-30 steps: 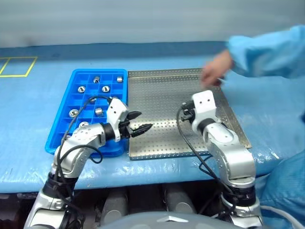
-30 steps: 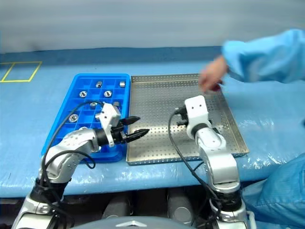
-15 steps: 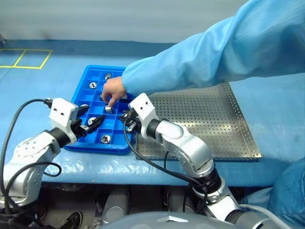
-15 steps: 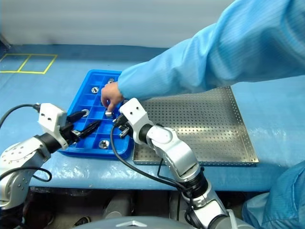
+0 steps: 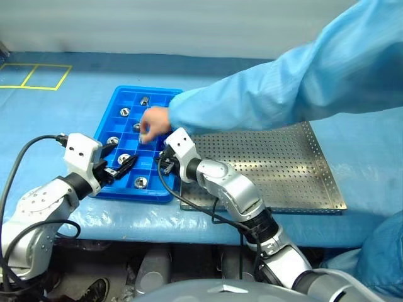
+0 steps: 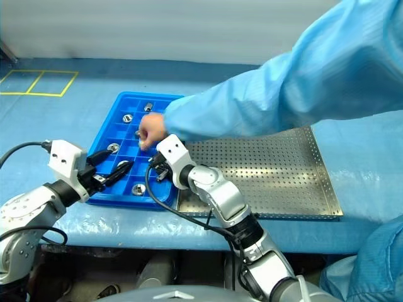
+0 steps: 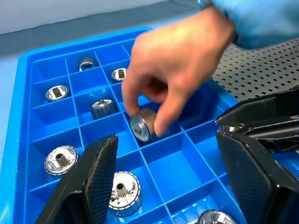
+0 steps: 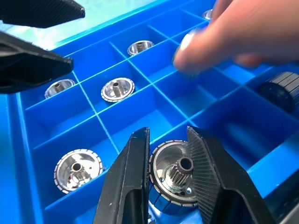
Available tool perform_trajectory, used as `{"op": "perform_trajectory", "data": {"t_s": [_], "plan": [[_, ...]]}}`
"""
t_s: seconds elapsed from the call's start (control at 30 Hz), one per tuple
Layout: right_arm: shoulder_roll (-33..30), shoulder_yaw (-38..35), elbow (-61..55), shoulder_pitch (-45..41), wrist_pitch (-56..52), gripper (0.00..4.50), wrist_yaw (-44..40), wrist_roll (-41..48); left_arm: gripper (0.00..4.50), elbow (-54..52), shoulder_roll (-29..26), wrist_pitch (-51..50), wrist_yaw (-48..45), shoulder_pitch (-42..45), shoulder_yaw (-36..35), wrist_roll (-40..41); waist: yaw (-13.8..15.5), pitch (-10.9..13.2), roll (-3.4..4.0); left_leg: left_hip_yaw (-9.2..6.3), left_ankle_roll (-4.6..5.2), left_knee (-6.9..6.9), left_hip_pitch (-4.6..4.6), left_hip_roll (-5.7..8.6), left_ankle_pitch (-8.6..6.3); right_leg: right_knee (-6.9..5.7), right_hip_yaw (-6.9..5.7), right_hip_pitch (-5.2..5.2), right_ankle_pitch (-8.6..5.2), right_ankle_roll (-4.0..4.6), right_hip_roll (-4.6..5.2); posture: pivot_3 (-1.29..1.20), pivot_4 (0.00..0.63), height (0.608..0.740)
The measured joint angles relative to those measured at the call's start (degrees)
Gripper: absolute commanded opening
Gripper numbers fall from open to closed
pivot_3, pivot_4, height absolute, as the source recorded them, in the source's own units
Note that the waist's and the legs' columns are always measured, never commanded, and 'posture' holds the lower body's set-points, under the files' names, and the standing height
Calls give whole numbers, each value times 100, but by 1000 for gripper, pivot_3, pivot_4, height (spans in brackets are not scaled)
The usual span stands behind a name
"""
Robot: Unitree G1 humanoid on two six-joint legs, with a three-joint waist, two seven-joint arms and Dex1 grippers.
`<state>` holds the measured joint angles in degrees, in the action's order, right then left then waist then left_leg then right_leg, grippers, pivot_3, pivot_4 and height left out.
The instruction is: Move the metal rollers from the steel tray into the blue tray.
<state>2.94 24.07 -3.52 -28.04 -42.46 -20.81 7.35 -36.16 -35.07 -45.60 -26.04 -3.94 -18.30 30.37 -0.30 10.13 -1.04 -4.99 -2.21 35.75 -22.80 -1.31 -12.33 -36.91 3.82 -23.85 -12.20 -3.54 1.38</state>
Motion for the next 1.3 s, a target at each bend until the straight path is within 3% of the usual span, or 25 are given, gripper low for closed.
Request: {"op": "perform_trajectory", "data": {"t_s": [0.07,0.47,0.93,1.13,1.3], "plan": [[-8,-43,26,0,81,2500,17,-33,3689,1,0,-8,11,60,69,-3,0,0,0,0,0,2,0,0,0,0,0,1,0,0,0,160,150,740],[-219,-310,-536,267,177,2500,253,-101,3689,224,151,-8,-26,580,722,-8,-28,0,0,0,0,4,-2,1,0,2,1,2,0,-1,0,84,150,740],[-1362,-1547,-2291,1482,-854,2500,1232,-677,3689,1260,1256,266,-391,1905,2438,-105,-188,-1,-1,3,1,21,-11,11,0,6,12,6,5,-10,3,-80,150,740],[-1538,-1957,-2425,1864,-1152,2500,1367,-731,3689,1801,1434,415,-835,2364,3212,-331,-490,-2,3,7,3,19,-4,6,-1,-3,21,2,14,-26,-4,-126,150,740],[-1318,-2190,-2225,2002,-1113,2500,1396,-639,3689,2087,1473,532,-1005,2435,3392,-540,-601,-2,3,8,3,23,-3,5,0,-4,26,4,12,-22,-8,-127,150,740]]}}
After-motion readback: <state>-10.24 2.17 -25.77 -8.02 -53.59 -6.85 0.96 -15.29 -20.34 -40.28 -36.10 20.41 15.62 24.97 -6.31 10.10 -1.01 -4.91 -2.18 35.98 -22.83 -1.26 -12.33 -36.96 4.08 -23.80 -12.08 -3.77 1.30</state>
